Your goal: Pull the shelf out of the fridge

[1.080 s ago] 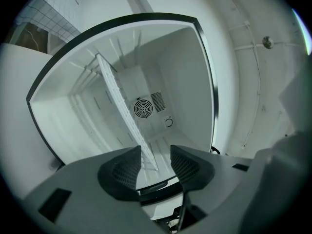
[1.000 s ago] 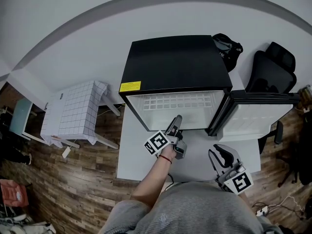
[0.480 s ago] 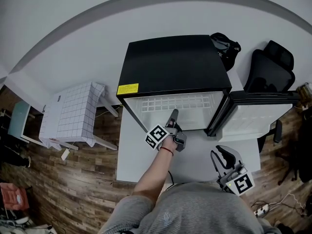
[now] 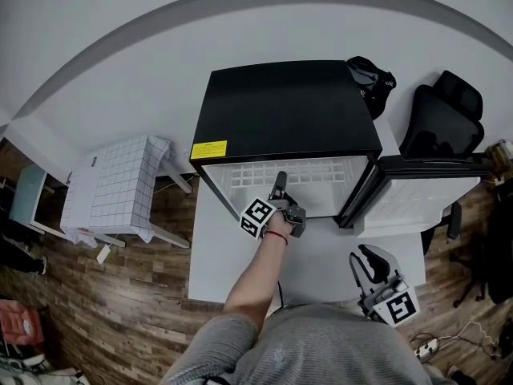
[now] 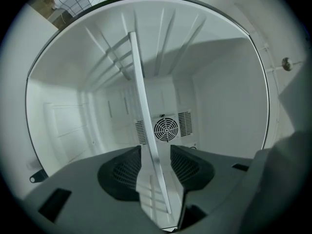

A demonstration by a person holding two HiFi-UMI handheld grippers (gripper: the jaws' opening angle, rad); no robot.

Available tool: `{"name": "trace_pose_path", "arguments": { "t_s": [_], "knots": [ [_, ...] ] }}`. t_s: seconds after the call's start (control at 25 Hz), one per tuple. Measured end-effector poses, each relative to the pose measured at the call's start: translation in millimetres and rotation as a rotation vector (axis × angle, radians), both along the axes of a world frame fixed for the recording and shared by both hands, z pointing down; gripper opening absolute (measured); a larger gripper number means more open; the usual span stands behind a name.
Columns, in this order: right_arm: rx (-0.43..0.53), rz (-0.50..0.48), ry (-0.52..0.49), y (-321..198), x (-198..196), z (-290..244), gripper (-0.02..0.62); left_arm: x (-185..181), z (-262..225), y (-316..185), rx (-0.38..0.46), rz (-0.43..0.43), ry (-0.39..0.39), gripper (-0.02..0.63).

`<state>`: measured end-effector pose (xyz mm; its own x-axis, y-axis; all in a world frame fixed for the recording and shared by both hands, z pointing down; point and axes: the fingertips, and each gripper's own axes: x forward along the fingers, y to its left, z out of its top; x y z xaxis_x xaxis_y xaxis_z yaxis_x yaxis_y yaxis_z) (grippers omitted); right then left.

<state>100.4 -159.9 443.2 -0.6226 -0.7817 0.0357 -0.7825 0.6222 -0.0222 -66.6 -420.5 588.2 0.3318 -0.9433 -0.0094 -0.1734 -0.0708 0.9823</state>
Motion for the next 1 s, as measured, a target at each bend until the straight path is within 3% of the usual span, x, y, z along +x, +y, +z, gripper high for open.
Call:
{"name": "trace_pose_path", "arguments": {
  "t_s": [1.0],
  "knots": [
    [-0.020,0.026,0.027,-3.6,9.0,4.4,0.080,-2.6,16.7,-38.9,-0.056,-0.079,0.059,0.172]
  ]
}}
